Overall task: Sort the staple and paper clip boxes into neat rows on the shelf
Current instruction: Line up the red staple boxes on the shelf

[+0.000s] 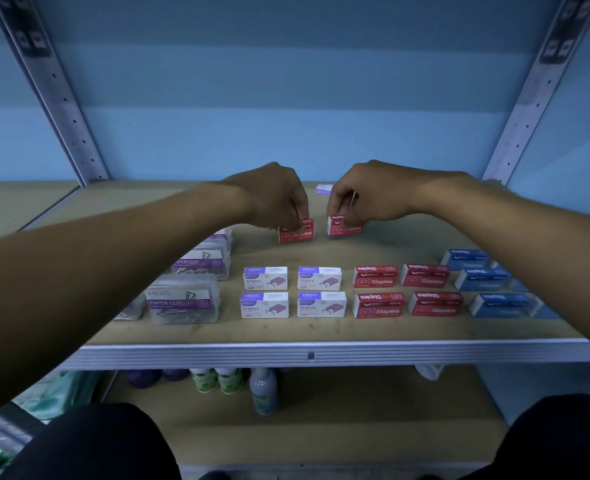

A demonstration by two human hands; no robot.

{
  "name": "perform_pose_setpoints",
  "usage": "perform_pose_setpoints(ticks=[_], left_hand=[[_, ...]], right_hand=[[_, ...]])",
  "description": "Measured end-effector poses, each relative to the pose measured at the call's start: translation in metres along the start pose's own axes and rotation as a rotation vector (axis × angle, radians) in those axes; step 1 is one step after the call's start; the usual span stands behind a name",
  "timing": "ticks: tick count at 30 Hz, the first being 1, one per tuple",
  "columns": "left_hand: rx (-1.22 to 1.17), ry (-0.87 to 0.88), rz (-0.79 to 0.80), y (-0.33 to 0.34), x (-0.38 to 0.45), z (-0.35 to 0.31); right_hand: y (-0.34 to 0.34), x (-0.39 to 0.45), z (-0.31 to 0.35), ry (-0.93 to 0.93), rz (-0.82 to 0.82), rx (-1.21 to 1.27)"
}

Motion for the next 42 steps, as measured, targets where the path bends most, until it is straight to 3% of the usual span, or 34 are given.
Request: perform_pose_setpoints(ticks=[23,36,42], left_hand=[[0.075,0.144,0.060,0.022,0.004,-0.091],[0.011,0.109,0.138,0.019,0.004,-0.085],[0.000,0.075,0.040,0.004,0.011,-0.061]], right_hand=[[-0.002,-0.086,-0.029,0.158,0.061,0.014],[-0.004,-0.082,-0.033,0.158,0.095,0.059],[-0.010,-0.062,-0.033,0.133,0.075,0.013]])
Point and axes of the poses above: each hand's wrist, its own x-axis towards the middle knuckle, its own y-axis out of the palm, z = x × y, the point moved 2 cm from there along x, towards the middle knuckle, and after that the axes turned 15 degrees about -y, right-handed, at the moved point
